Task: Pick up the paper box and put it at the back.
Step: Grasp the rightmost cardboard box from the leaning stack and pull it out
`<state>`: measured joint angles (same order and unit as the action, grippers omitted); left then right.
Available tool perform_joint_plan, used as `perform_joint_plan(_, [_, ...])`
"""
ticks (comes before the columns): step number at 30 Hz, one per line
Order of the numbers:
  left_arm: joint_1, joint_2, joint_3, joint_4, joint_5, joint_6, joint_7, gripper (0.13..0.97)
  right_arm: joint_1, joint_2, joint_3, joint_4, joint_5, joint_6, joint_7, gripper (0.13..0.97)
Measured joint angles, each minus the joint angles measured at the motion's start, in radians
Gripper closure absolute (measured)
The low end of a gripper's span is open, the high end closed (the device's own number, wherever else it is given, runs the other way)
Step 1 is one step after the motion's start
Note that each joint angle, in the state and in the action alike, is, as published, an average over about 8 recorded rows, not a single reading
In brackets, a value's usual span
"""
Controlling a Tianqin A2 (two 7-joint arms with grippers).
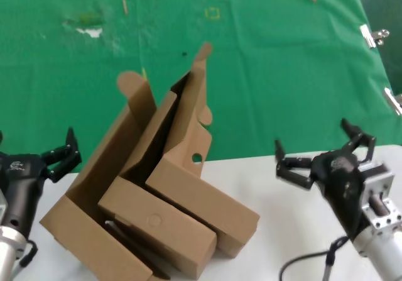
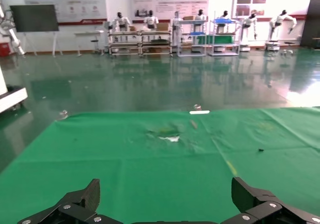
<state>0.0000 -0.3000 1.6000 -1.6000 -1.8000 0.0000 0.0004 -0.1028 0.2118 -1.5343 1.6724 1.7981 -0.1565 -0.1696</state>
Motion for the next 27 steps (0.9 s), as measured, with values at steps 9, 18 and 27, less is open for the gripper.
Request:
perform_joint_plan(9, [0.000, 0.000, 0.000, 0.000, 0.000, 0.000, 0.000, 0.228, -0.168, 0.083, 0.157, 0.092, 0.025, -0.300, -0.381, 0.129])
perform_joint_plan(18, [0.000, 0.000, 0.000, 0.000, 0.000, 0.000, 0.000, 0.370, -0.314, 0.279, 0.216, 0.111, 0.031, -0.508, -0.608, 0.129])
perform_joint_plan(27, [0.000, 0.000, 0.000, 0.000, 0.000, 0.000, 0.000, 0.565, -0.344, 0.356, 0.114, 0.105, 0.027, -0.597, -0.627, 0.129])
